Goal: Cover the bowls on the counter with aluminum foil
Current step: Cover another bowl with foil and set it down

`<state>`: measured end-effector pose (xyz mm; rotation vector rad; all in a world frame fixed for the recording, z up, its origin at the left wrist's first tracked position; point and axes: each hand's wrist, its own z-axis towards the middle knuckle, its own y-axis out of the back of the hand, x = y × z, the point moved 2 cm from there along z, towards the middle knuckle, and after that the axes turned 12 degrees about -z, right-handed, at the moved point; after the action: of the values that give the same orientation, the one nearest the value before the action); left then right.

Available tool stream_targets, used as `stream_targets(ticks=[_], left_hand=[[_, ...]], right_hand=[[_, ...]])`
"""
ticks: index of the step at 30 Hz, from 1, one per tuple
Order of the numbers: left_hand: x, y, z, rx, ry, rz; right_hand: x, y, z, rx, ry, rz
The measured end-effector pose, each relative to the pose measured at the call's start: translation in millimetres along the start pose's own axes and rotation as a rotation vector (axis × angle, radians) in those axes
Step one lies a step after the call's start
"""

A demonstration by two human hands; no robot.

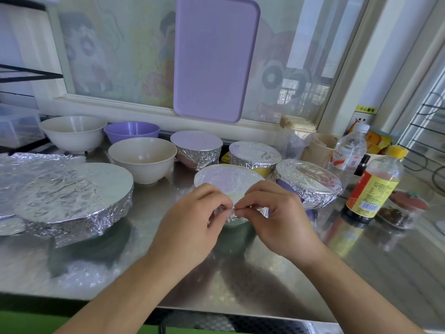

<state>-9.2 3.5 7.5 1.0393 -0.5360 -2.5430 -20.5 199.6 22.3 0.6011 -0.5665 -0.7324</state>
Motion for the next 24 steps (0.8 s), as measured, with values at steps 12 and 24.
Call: stream_targets(ticks=[12, 24], left_hand=[[10.0, 0.2, 1.5, -0.026, -0.060, -0.012], [3.6, 3.8, 0.2, 0.018, -0.029, -0.125]], right_hand=[[-18.6, 10.3, -5.4, -0.031, -0.018, -0.043], [-3.1, 0.7, -2.6, -0.019, 0.021, 0.019]])
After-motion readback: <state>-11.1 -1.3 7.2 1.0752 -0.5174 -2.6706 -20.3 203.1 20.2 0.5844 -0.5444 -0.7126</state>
